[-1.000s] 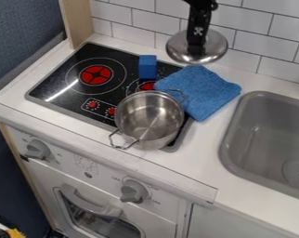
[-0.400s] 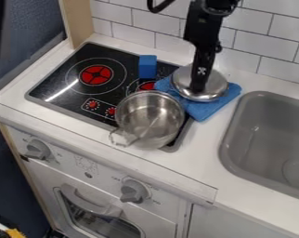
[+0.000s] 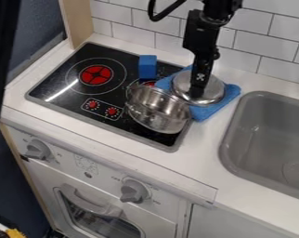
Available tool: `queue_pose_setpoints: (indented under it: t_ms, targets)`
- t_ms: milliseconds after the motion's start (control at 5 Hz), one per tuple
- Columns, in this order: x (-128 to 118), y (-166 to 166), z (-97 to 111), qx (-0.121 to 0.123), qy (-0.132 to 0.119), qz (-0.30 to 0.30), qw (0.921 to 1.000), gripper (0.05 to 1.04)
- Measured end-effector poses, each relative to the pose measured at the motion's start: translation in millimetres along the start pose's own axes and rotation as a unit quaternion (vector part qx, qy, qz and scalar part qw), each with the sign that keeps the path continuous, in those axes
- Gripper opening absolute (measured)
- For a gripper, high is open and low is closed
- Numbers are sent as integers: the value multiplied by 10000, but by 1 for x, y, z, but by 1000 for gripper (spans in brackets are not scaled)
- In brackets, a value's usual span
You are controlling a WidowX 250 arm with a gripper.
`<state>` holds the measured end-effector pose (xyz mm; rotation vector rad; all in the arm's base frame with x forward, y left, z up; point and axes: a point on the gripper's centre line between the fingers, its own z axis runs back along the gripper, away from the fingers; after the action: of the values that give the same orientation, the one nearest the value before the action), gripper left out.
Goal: Moved the silver pot lid to the right side of the stove on the blue cloth
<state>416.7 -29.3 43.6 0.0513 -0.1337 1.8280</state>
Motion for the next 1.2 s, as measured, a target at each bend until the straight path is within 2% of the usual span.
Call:
queue_pose_setpoints:
  t_ms: [200,400,600,800,1000,1200]
  targets:
    - [1,0,0,1,0,45,10000,340]
    - [3,4,-1,107,-80,86,9999,644]
    - [16,4,13,72,85,369,9993,934]
    - [33,0,43,-171,184,605,9979,1007]
    - [38,3,63,-258,202,659,9973,1002]
    - [53,4,92,-449,300,756,9957,999]
